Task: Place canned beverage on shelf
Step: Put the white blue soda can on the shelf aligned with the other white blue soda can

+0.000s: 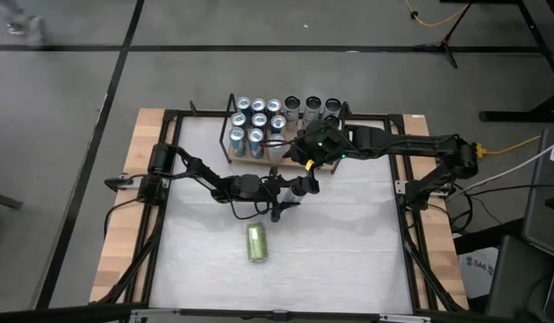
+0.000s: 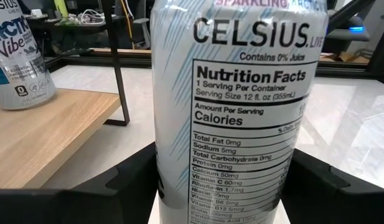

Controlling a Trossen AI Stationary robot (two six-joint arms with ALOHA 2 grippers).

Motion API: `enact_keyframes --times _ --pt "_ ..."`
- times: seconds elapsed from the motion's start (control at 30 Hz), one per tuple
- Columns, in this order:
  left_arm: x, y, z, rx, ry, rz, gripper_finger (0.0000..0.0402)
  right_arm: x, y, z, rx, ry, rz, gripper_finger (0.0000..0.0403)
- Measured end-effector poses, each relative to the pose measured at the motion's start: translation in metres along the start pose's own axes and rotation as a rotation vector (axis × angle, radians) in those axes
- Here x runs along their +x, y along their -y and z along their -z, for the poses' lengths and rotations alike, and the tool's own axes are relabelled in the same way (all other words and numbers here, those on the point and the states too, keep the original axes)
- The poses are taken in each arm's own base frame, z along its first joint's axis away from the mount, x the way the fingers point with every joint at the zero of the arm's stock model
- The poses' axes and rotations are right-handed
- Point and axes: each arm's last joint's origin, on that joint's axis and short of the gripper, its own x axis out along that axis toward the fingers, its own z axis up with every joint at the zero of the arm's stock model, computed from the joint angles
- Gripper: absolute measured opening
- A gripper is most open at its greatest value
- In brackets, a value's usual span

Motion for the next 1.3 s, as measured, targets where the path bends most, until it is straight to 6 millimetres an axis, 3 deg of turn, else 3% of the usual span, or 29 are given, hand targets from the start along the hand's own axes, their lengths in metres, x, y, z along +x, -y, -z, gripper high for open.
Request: enact_keyframes --times 0.53,0.97,1.3 --pt "0.000 0.000 0.000 -0.002 -0.001 -0.001 0.0268 0.000 0.000 0.001 0.003 -0.015 -0.002 0.0390" --pt "-0.001 -0.001 0.001 -0.006 -0.002 -0.034 0.0358 0.000 0.000 0.002 0.003 -0.016 -0.006 0.0390" --pt "-0.003 0.012 -0.004 -0.018 0.016 0.003 0.0364 0.000 -0.003 0.004 0.010 -0.040 -0.078 0.0390"
